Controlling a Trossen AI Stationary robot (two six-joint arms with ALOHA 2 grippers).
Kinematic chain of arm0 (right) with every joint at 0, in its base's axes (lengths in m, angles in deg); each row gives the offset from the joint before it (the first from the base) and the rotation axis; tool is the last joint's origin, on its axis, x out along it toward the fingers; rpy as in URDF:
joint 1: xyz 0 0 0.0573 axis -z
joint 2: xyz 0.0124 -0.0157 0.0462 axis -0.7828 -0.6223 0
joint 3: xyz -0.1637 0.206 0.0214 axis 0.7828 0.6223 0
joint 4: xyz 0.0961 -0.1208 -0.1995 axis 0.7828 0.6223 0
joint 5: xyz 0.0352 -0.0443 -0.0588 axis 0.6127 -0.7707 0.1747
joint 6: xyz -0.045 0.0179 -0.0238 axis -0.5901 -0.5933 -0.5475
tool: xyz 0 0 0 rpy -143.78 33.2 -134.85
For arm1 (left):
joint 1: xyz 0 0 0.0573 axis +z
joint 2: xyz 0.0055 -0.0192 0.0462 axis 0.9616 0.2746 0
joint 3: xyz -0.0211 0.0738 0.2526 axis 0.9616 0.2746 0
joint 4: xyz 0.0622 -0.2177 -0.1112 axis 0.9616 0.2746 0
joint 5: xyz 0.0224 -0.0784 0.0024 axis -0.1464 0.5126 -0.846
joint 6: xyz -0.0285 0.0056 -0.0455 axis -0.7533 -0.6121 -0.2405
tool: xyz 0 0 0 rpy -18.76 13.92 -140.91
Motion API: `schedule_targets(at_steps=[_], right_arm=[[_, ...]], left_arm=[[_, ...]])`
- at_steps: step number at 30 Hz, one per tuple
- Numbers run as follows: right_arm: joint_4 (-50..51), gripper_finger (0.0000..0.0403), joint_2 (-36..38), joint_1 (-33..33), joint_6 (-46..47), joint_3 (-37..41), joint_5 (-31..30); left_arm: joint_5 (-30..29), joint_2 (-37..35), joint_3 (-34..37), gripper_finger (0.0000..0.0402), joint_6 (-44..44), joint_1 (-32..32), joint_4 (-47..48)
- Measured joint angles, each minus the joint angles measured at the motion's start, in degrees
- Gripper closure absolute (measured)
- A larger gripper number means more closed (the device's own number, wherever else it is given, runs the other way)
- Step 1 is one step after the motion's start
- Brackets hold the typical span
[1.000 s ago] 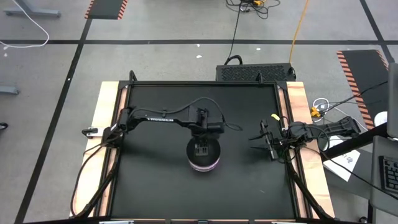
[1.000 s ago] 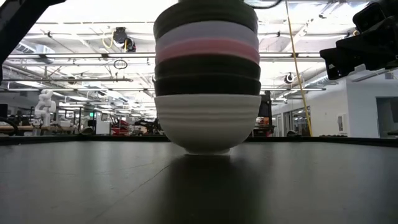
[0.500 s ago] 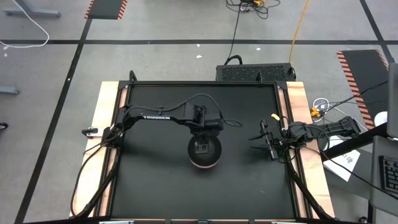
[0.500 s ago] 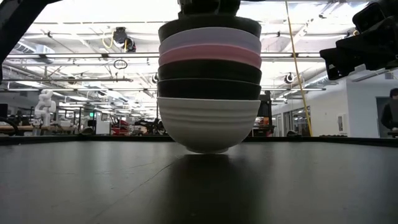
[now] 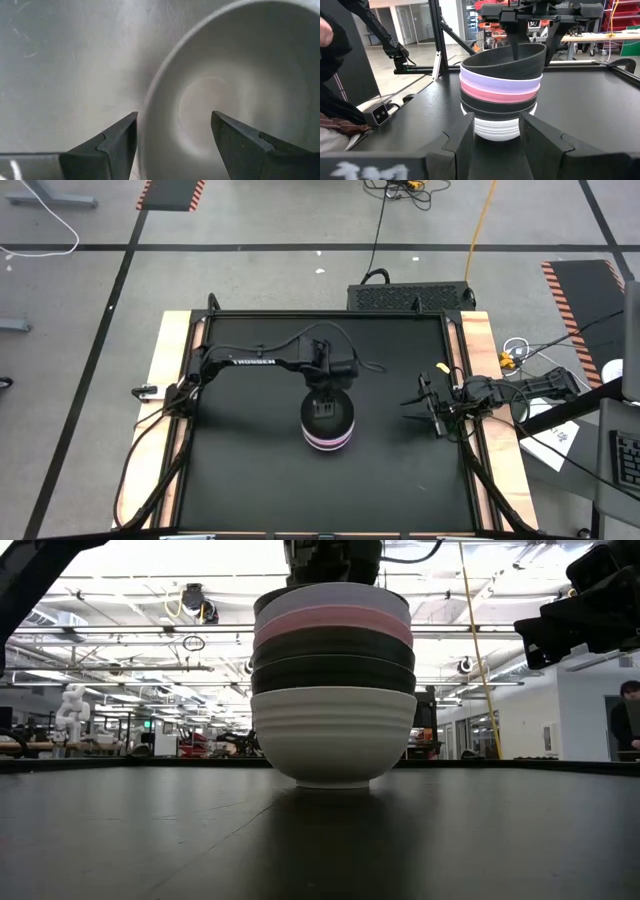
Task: Nest bowls inside each other
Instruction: Stack the black bowl into the purple bowl
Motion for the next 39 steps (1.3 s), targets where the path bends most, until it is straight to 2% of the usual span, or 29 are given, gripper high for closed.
schedule_targets(at_steps=[10, 18, 24, 28, 34, 39], right_arm=[[0.1, 0.0257, 0.0, 0.0, 0.0, 0.0, 0.1], [0.0, 0.0257, -0.1, 0.0, -0.4, 0.0, 0.2], [0.0, 0.0257, -0.2, 0.0, -0.5, 0.0, 0.2], [0.0, 0.0257, -0.2, 0.0, -0.5, 0.0, 0.2], [-0.1, 0.0257, -0.2, 0.0, -0.5, 0.0, 0.2], [-0.1, 0.0257, -0.2, 0.0, -0.3, 0.0, 0.2]], left_arm=[[0.4, -0.1, -1.0, 0.0151, 2.4, 0.3, 0.5], [-0.9, -3.1, -1.0, 0.0151, 2.7, 2.0, 1.1], [0.3, -3.8, -1.1, 0.0153, 2.6, 2.5, 1.1], [2.4, -3.5, -1.1, 0.0181, 2.8, 2.4, 1.1], [2.3, -3.4, -1.1, 0.0244, 2.6, 2.1, 1.1], [2.1, -3.4, -1.1, 0.0275, 2.6, 2.0, 0.2]])
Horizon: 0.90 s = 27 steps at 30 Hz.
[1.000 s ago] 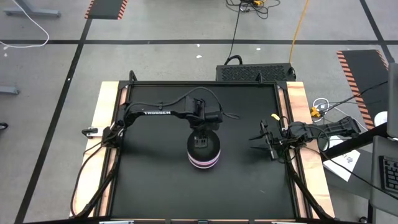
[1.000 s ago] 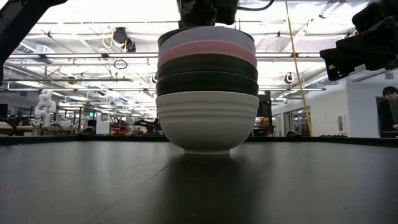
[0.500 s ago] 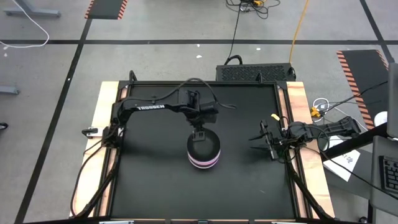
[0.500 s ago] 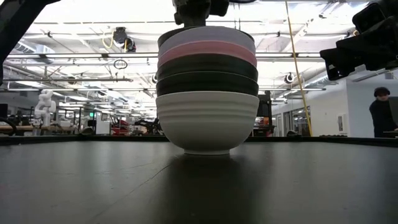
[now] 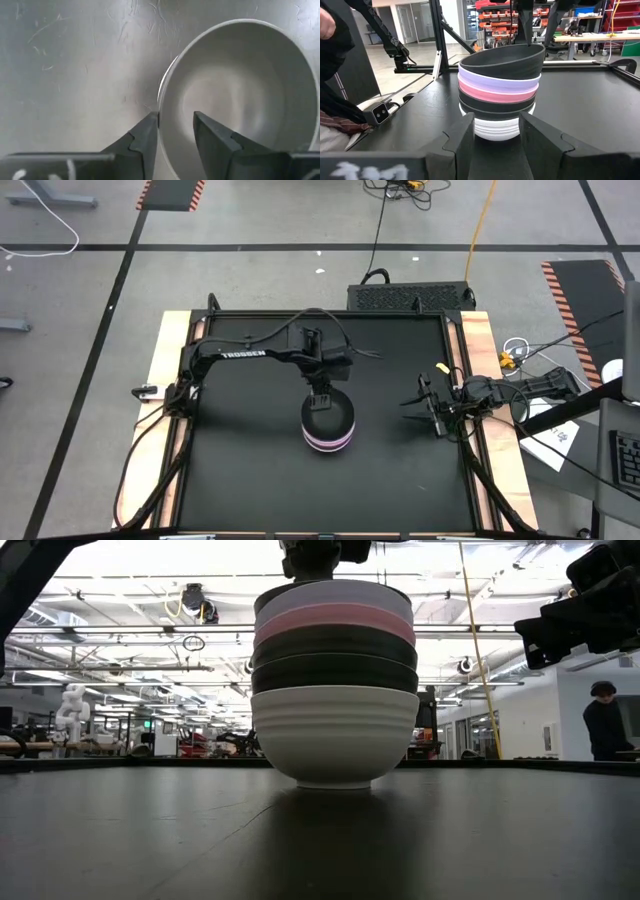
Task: Nest bowls inside each other
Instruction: Stack the black bowl into the purple bowl
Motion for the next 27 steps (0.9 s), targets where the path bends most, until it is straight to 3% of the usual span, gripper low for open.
schedule_targets(at_steps=[12, 17, 27], right_arm=[[0.1, 0.0257, 0.0, 0.0, 0.4, 0.0, 0.0], [0.0, 0.0257, 0.0, 0.0, -0.2, 0.0, 0.0], [-3.9, 0.0257, -0.1, 0.0, 1.8, 0.0, 0.0]], left_arm=[[-0.5, 0.2, 11.1, 0.0333, -0.3, -0.1, -3.9], [-3.5, 0.1, 8.6, 0.0344, -0.1, -0.5, -4.2], [-13.4, -2.3, 3.3, 0.0315, 4.2, -3.9, -4.2]])
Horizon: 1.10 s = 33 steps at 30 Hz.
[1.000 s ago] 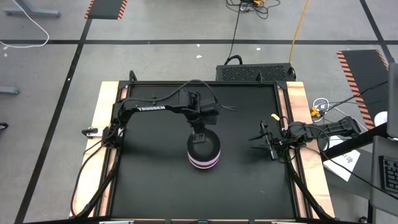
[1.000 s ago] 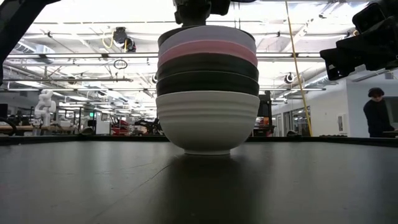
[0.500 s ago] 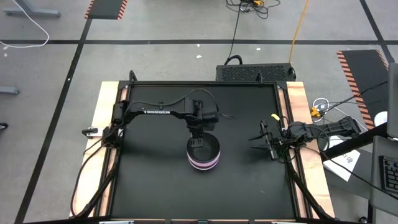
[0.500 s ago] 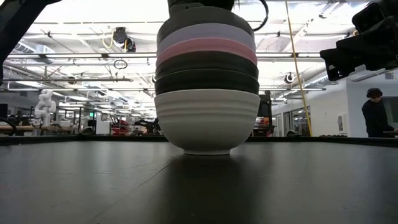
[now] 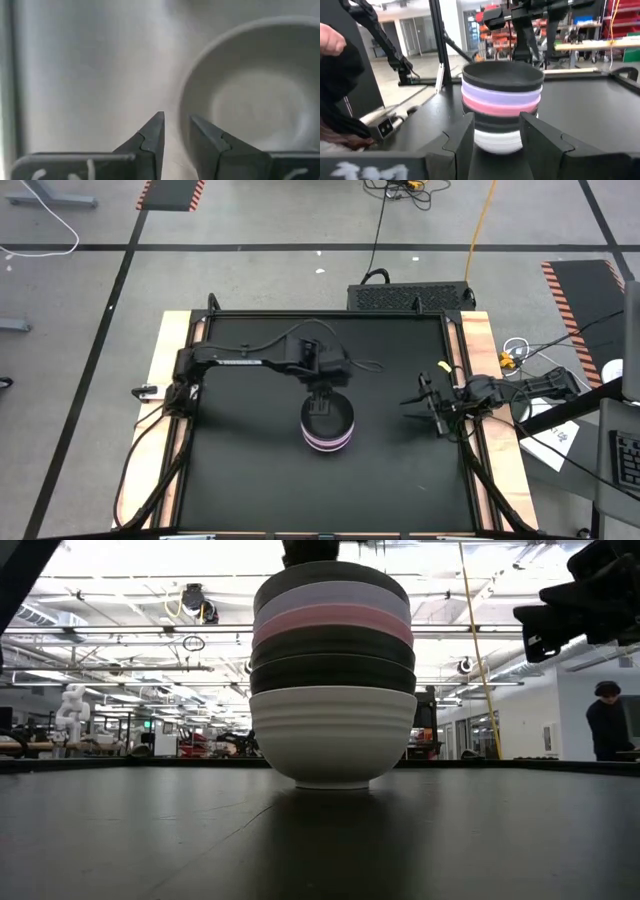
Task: Nest bowls inside each other
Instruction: Stack the black bowl into the purple bowl
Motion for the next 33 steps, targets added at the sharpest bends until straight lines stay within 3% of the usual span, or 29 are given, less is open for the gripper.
schedule_targets(at_steps=[3, 7, 11, 15, 18, 21, 33], right_arm=[[-0.2, 0.0257, -0.1, 0.0, 0.0, -0.2, 0.0], [-0.2, 0.0257, -1.7, 0.0, 0.2, -1.2, -0.1], [-0.4, 0.0257, -5.5, 0.0, -0.1, -3.0, -0.2], [-4.3, 0.0259, -10.8, 0.0, -2.1, -5.8, -0.3], [-8.9, 0.0265, -16.3, 0.1, -3.0, -7.1, -0.4], [-12.2, 0.0271, -21.5, 0.2, -3.7, -9.7, -0.4], [-18.6, 0.0275, -44.0, 5.1, -5.3, -19.1, -0.2]], left_arm=[[-4.7, -4.0, 1.2, 0.0314, 0.1, -0.4, -1.6], [-3.1, -12.6, 8.5, 0.0314, 0.9, -0.2, -8.9], [-4.4, -24.3, 24.2, 0.0314, 0.2, -0.3, -20.4], [-8.0, -36.0, 44.5, 0.0314, -3.8, 1.4, -36.6], [-5.5, -42.5, 59.1, 0.0314, -5.3, 2.0, -53.1], [-1.7, -45.5, 68.6, 0.0314, -5.5, 2.0, -64.3], [-10.9, -51.4, 81.0, 0.0314, -4.0, 1.9, -76.1]])
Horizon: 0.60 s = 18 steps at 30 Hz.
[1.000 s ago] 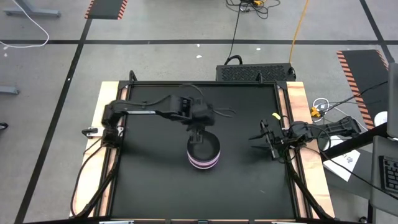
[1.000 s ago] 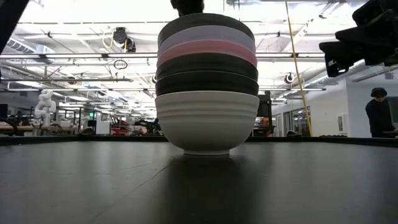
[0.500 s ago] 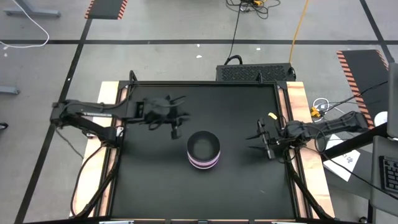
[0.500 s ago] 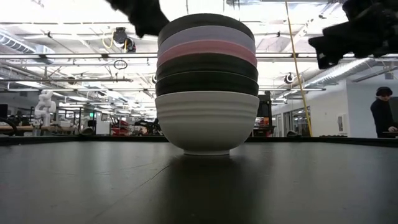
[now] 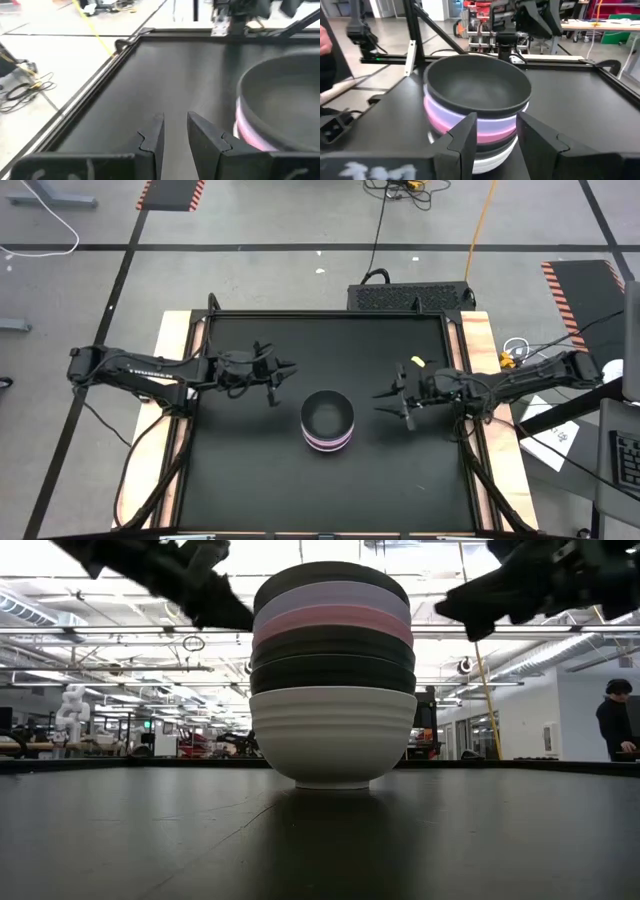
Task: Nest bowls inside each other
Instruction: Stack the black bowl into the purple bowl
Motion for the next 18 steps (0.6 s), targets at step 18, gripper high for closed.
schedule_targets(at_steps=[18], right_arm=[[0.5, 0.0275, -12.8, 2.1, -0.2, -14.3, 15.7]], left_arm=[[-0.2, -10.3, 22.0, 0.0314, -6.0, 6.5, -16.6]])
